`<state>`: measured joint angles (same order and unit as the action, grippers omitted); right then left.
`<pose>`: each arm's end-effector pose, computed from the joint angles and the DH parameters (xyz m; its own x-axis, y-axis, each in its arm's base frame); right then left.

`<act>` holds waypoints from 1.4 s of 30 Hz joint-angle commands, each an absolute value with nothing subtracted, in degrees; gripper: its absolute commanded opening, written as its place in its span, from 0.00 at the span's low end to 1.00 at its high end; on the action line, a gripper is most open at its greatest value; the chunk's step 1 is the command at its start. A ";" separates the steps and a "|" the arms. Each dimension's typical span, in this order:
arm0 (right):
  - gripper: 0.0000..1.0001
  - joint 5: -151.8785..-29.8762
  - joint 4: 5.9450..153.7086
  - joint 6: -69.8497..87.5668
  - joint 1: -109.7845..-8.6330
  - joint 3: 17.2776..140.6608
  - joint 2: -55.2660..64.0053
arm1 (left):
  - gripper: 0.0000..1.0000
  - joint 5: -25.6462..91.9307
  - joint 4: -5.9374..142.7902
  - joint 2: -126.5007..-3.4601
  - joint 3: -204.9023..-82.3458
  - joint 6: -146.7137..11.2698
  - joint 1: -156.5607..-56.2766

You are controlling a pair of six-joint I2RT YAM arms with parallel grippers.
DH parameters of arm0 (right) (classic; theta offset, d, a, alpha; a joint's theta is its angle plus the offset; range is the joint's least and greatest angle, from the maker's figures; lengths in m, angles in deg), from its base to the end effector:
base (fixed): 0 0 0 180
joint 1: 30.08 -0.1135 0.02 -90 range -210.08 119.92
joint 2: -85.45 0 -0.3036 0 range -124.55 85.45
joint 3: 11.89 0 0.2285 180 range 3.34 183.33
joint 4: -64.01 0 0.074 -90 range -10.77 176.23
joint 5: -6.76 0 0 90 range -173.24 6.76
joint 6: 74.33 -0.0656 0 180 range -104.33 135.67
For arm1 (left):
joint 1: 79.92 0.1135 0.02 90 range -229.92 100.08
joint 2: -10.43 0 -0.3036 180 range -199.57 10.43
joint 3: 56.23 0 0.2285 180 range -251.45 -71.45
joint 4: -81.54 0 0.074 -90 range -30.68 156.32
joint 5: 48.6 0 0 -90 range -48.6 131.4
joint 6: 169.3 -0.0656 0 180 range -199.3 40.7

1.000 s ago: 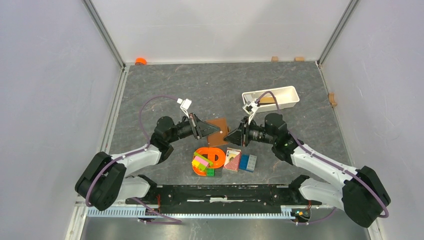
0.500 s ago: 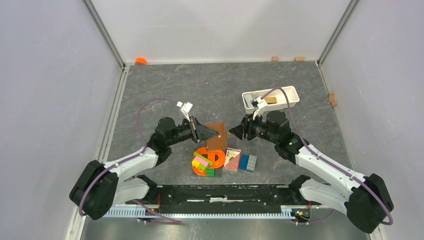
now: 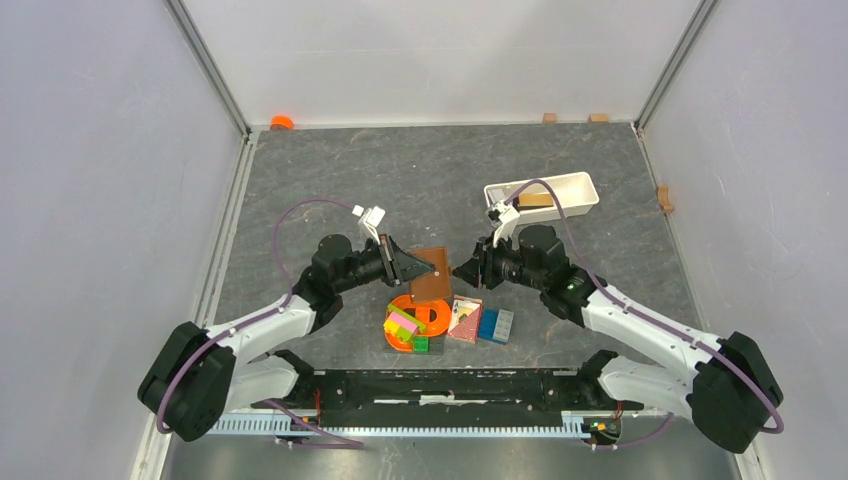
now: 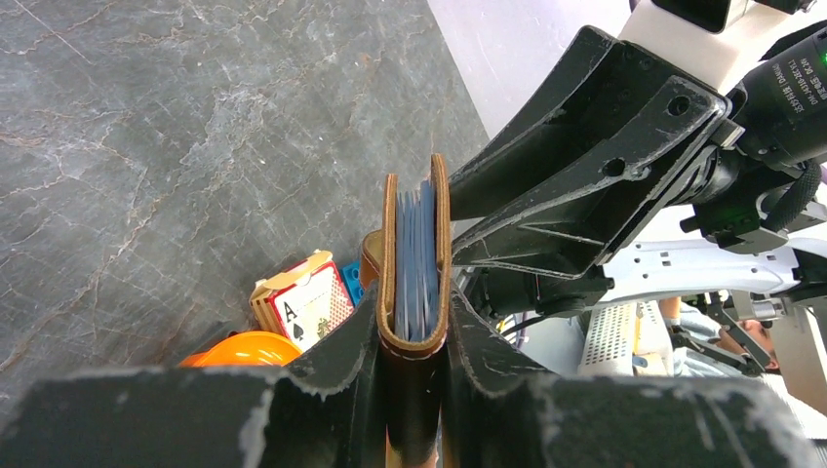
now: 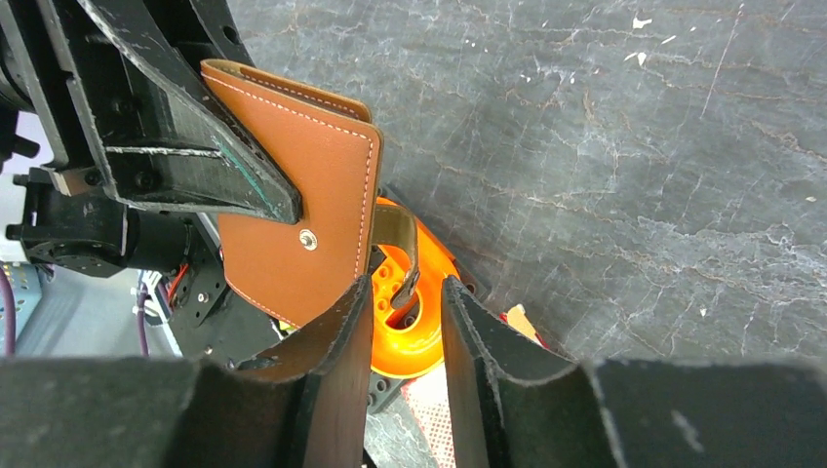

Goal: Put the credit cards into the card holder
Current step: Close the card holder at the center of the board.

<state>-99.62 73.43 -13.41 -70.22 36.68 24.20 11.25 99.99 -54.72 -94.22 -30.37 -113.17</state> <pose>0.1591 0.1584 0.2780 -0.6490 0.0626 -0.7582 -0.5753 0.6117 0.5430 0.1700 -0.1509 0.2649 -0.7537 -0.2854 -0.5921 0.4888 0.3589 -0.7952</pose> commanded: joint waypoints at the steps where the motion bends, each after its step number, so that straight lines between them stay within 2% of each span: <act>1: 0.34 -99.78 72.90 -13.10 -70.76 39.41 23.71 | 0.02 11.96 101.54 -52.90 -95.81 -32.46 -113.49; 15: 0.26 -100.16 73.34 -12.60 -71.37 39.50 21.68 | 0.02 12.31 100.81 -52.23 -95.71 -32.44 -113.49; 23: 0.08 -100.61 73.18 -11.80 -71.57 39.46 21.33 | 0.02 12.66 100.35 -51.95 -95.62 -32.55 -113.49; 25: 0.00 -100.89 72.99 -11.27 -71.57 39.29 21.14 | 0.02 12.86 100.27 -52.03 -95.69 -32.54 -113.49; 34: 0.00 -97.03 71.59 -5.34 -71.48 38.14 20.07 | 0.02 17.53 94.19 -54.73 -97.27 -35.19 -113.49; 42: 0.00 -99.93 70.22 -0.39 -70.32 40.78 10.00 | 0.02 17.19 95.75 -66.73 -101.52 -38.88 -113.34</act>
<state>-98.77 72.84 -4.07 -71.12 37.75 13.75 16.45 93.61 -62.13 -97.37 -34.42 -113.17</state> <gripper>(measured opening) 0.004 0.252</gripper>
